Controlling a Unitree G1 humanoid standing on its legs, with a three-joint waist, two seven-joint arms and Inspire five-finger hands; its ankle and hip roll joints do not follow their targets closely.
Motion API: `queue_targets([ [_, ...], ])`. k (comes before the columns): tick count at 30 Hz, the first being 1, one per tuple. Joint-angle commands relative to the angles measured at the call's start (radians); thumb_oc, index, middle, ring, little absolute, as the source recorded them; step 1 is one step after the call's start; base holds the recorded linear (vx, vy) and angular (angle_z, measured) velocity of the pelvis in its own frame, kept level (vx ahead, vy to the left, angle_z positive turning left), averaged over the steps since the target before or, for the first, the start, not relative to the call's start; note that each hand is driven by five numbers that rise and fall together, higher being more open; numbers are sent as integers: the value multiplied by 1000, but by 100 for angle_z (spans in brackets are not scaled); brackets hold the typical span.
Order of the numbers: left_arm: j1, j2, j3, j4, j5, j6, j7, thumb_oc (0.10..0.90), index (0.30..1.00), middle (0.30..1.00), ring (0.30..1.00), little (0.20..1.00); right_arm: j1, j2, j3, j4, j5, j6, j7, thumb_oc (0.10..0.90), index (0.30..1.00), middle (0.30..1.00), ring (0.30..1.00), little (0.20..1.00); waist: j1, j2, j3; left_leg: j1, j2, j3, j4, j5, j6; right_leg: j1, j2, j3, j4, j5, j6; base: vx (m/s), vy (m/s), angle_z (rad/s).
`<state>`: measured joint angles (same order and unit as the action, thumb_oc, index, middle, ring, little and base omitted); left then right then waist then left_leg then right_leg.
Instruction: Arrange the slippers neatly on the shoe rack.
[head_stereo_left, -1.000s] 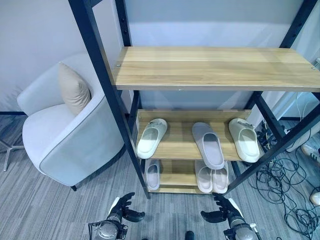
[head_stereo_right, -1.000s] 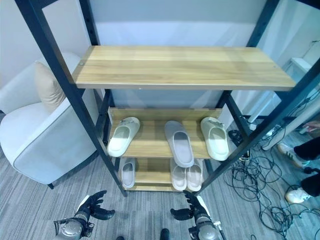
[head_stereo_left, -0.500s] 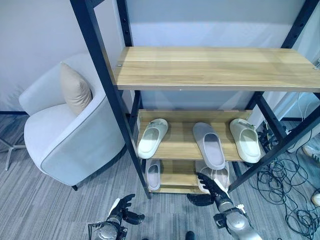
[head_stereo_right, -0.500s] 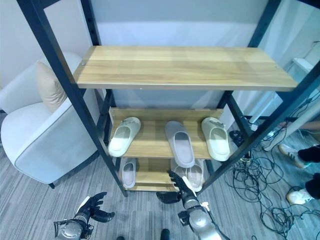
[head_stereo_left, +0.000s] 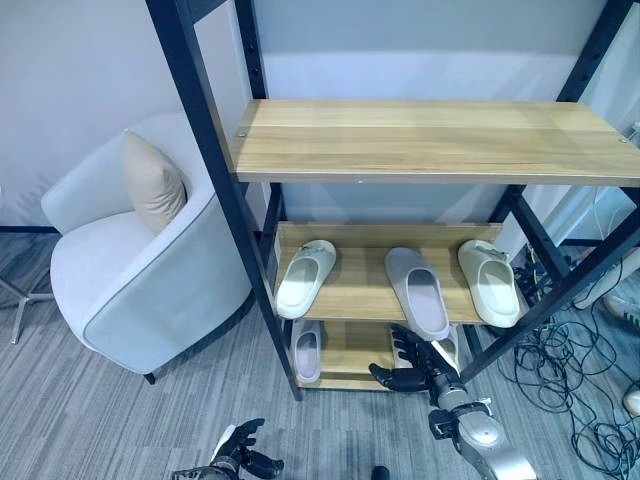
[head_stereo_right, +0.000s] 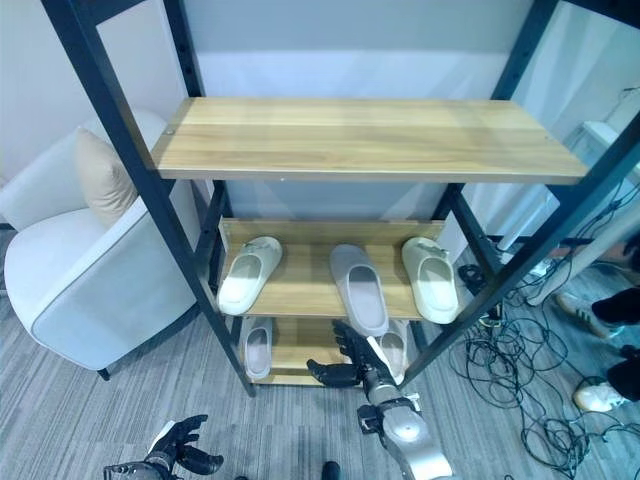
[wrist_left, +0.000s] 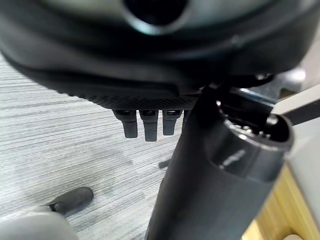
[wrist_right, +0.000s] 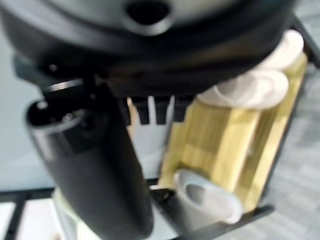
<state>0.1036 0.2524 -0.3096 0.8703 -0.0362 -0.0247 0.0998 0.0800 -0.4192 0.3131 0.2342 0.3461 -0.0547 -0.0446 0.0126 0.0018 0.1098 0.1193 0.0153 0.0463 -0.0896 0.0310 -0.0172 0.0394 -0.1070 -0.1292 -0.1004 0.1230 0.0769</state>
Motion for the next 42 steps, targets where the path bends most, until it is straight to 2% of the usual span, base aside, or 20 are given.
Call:
queue_targets([
  [1,-78,-8,-11,61,26,-34,23,800,900,900,900,900,-89,17,-24,-149,97,-118,27,800,900,900,900,900,12,-17,-45,-56,-20,-123,2,-35,-21,67,49,52,13,-158,21,0,0,0],
  [7,-76,-20,-5,100,25,-30,30,800,900,900,900,900,-96,22,-20,-194,159,-128,35,800,900,900,900,900,14,-17,-51,-51,-19,-123,2,-36,-22,72,49,49,13,-159,20,0,0,0],
  [12,-69,-29,7,111,26,-32,36,800,900,900,900,900,-91,-3,-65,-239,38,-143,-14,800,900,900,900,900,12,-15,-53,-51,-19,-125,2,-36,-21,73,49,45,14,-161,21,0,0,0],
  [16,-63,-39,9,119,32,-37,43,800,900,900,900,900,-86,-30,-132,-278,-128,-157,-92,800,900,900,900,900,9,-11,-57,-48,-19,-127,2,-40,-19,76,48,43,13,-162,21,0,0,0],
  [19,-57,-43,9,124,39,-38,43,800,900,900,900,900,-98,-46,-160,-292,-188,-160,-124,800,900,900,900,900,9,-11,-59,-48,-18,-127,2,-41,-18,73,48,45,13,-161,22,0,0,0],
  [30,-55,-39,-6,116,64,-42,30,800,900,900,900,900,-181,-123,-213,-305,-293,-161,-175,800,900,900,900,900,14,-12,-60,-48,-18,-124,2,-45,-15,73,46,48,13,-162,26,0,0,0],
  [42,-48,-34,-12,133,89,-47,14,800,900,900,900,900,-289,-296,-261,-301,-474,-145,-234,800,900,900,900,900,24,-20,-61,-44,-22,-126,2,-50,-12,78,46,48,13,-164,28,0,0,0],
])
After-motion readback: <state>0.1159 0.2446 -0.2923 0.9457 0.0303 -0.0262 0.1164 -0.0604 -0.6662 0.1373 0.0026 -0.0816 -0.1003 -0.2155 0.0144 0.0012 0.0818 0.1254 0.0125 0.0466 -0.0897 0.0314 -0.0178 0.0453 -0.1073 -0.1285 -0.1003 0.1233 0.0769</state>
